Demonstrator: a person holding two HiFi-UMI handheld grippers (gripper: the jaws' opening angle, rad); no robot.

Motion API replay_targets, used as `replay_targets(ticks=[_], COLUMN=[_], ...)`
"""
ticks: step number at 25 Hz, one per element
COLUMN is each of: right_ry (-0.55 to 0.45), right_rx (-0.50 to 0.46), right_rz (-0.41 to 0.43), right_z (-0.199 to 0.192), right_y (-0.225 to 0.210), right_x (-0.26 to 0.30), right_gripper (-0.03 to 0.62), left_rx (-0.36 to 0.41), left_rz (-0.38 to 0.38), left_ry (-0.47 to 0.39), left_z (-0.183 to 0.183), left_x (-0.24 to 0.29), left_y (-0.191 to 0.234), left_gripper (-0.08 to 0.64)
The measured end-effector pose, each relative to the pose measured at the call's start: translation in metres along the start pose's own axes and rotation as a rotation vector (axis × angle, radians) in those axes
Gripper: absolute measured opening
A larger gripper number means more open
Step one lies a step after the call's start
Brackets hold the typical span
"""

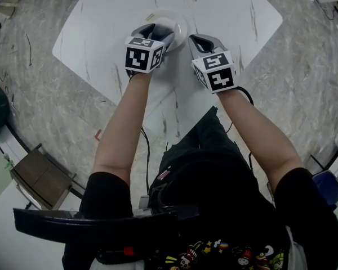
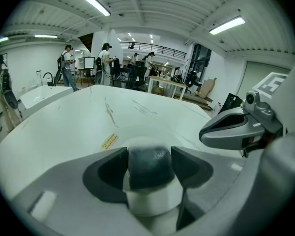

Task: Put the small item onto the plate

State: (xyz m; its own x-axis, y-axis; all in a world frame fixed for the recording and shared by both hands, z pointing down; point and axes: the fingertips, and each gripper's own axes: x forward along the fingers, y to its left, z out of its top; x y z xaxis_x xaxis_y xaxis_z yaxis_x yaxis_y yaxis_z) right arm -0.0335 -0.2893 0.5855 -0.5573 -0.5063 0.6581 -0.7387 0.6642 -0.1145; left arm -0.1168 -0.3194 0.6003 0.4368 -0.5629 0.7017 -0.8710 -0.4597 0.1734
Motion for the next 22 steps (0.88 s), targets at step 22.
replay_targets(ticks=[22], right_ry=[-0.032], right_rx=[-0.002], right_rz=[-0.020], right_z=[0.015], right_y=[0.007], right_x=[-0.019], right_gripper=[0.023], left_rx=[0.019], left_rz=[0.060], left_ry=[-0.108], left_z=[0.026], left_x=[-0.037], left_y=[-0.005], left_gripper=[0.196])
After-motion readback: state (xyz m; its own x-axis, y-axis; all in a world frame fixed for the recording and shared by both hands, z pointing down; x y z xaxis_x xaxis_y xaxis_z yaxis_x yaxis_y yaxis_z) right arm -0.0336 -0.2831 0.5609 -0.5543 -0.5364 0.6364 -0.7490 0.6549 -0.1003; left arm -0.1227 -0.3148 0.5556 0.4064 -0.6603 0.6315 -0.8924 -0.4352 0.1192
